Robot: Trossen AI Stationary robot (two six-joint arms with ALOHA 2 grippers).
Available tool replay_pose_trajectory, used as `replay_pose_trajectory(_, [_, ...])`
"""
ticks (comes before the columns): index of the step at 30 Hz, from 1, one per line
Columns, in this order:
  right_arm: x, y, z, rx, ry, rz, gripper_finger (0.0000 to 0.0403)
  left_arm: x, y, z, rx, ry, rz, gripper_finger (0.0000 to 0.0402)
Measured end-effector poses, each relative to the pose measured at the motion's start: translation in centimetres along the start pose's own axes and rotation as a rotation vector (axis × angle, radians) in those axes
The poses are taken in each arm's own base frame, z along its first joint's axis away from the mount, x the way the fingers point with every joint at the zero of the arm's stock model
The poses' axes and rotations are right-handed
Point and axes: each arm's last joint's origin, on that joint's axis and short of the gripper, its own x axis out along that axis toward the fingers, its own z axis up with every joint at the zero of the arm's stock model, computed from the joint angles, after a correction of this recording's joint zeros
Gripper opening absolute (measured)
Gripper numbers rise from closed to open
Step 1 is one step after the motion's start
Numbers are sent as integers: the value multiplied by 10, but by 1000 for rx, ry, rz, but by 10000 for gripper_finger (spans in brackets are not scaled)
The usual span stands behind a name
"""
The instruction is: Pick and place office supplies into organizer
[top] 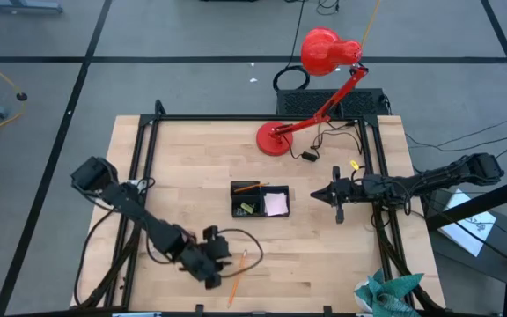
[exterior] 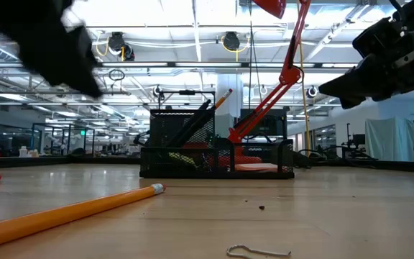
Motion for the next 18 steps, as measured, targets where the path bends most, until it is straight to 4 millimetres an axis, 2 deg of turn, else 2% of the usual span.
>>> replay_pose_trajectory(5, [0, 0, 0, -2, 5, -1, 2, -8, -40, 33, -68, -16, -39, 115])
replay_pose_trajectory(9, [0, 0, -1, -22, 14, -2, 2, -11, -61, 58, -152, -37, 5, 115])
replay_pose_trajectory(12, [0, 0, -2, -29, 18, -3, 2, -3, -68, 62, -171, -26, 55, 122])
replay_pose_trajectory(18, [0, 0, -2, -28, 18, -2, 2, 24, -72, 59, -181, 125, -23, 166])
